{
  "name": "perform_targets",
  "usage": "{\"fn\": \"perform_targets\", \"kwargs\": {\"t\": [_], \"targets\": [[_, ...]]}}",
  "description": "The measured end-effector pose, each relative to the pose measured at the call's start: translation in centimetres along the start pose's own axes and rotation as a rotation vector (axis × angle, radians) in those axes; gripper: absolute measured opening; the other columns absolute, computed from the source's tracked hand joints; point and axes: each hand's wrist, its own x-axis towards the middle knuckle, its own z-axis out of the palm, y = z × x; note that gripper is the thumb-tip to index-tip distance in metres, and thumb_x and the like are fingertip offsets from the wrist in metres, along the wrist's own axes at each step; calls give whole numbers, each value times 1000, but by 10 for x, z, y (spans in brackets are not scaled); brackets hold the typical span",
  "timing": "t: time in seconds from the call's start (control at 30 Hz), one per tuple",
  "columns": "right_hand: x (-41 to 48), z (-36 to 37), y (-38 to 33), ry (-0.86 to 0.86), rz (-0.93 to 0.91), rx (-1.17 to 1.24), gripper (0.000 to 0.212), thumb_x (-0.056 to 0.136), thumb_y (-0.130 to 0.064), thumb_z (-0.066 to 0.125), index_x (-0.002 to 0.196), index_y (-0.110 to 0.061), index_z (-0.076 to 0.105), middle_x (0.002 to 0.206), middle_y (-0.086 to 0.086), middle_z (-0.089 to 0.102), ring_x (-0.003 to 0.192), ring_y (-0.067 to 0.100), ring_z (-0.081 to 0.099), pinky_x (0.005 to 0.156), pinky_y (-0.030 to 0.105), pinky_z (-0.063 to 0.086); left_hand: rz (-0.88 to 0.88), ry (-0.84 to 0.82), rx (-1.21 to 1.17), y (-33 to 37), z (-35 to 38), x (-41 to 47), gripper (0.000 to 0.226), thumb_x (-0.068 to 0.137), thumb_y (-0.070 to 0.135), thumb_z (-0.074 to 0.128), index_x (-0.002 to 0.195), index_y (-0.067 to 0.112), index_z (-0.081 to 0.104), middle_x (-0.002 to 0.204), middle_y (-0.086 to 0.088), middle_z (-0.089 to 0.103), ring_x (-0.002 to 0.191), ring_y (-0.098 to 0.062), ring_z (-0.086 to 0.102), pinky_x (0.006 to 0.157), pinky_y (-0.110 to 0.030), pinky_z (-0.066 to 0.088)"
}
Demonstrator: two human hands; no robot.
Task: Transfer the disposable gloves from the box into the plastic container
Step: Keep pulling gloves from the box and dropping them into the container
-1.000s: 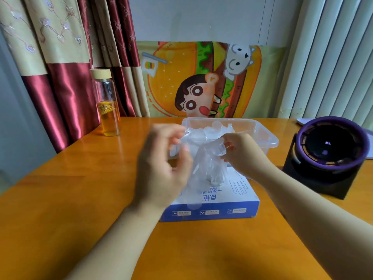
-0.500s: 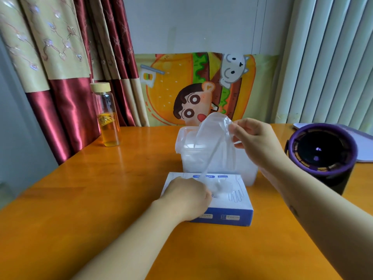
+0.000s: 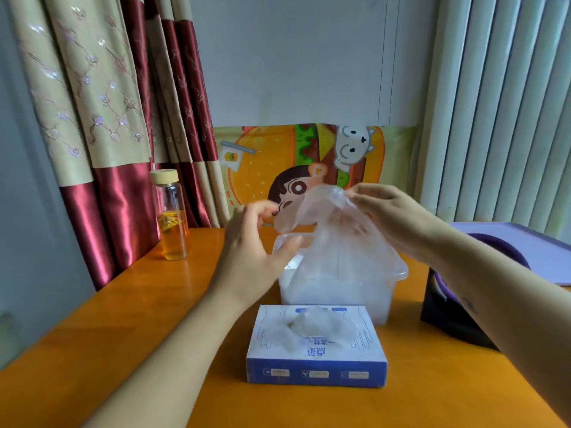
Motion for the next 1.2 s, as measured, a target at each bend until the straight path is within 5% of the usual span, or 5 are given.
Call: {"fn": "perform_targets", "kwargs": {"t": [0.13,0.43,0.7,0.97,1.2], "targets": [[2,4,-6,-251,163,257,34,97,-7,43,78,-14,70,72,0,72,66,10,68,64,24,58,42,-279,-70,19,-5,31,93,79,45,71,150,38,11,152,16,23,138,3,16,106,-17,18],[29,-9,16,-218,229,388,58,80,-65,52,123,-25,49,110,13,67,92,31,68,77,42,55,-345,-320,-284,-16,-10,73,18,89,24,65,103,13,68,104,-2,72,100,-15,67,97,-39,50],[44,6,44,-19,-134,-7,21,74,-41,69,81,-28,53,109,-6,67,102,4,63,79,20,50,-604,-284,-534,-42,4,101,15,93,17,61,107,15,62,96,2,68,65,6,66,56,-6,47],[80,13,51,-147,-13,-291,53,84,-5,66,120,-43,55,105,-12,68,74,18,68,77,36,57,-824,-398,-781,-70,17,118,29,93,24,58,120,16,64,111,-7,70,103,-23,64,80,-38,55],[84,-16,85,-316,335,-662,66,83,-11,68,142,-18,39,70,-11,66,70,8,65,67,18,50,-644,-24,23,-124,19,131,24,96,13,53,119,15,60,118,-5,62,98,-17,57,84,-31,51]]}}
